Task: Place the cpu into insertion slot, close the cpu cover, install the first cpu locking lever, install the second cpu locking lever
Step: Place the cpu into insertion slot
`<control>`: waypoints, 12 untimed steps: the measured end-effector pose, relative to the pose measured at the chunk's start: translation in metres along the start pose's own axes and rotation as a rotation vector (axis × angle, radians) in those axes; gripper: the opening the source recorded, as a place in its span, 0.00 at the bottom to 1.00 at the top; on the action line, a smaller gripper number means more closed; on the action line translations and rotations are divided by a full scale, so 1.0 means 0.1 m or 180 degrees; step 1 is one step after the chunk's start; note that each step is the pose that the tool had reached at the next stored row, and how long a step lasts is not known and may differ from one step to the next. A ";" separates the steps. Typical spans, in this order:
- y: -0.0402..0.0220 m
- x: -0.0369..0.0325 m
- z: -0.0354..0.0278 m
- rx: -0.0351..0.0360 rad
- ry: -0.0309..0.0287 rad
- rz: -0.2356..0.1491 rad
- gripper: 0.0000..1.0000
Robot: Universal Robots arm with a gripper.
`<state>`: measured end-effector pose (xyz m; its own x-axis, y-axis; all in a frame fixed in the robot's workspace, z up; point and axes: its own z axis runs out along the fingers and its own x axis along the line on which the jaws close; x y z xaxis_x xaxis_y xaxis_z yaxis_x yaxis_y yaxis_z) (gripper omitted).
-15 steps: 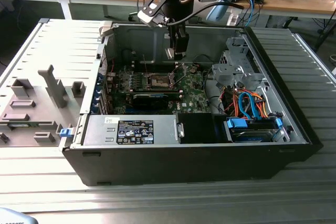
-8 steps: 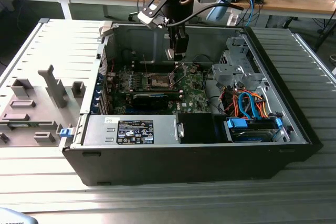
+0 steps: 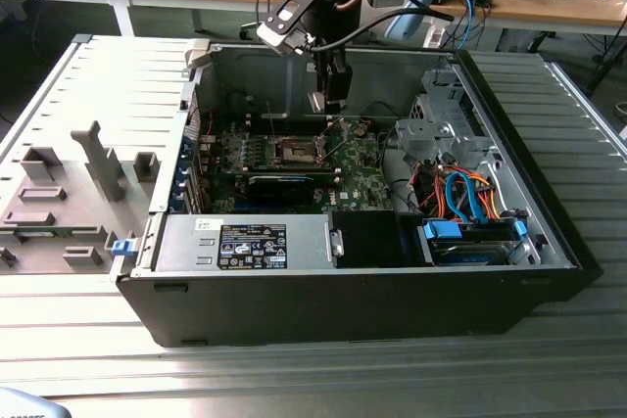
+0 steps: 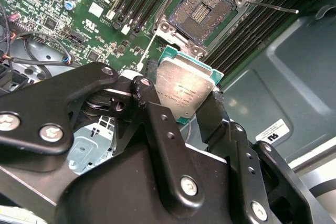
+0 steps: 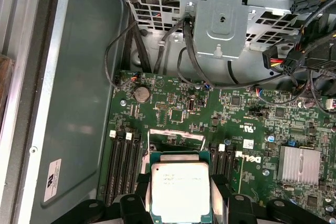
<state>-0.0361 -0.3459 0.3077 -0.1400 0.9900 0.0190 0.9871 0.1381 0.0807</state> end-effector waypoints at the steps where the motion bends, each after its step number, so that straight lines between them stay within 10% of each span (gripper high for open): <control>1: 0.000 0.000 0.001 0.0000 0.0000 0.0000 0.54; 12: -0.002 -0.001 0.023 0.0000 0.0000 0.0000 0.54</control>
<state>-0.0361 -0.3459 0.3055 -0.1400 0.9900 0.0190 0.9871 0.1381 0.0808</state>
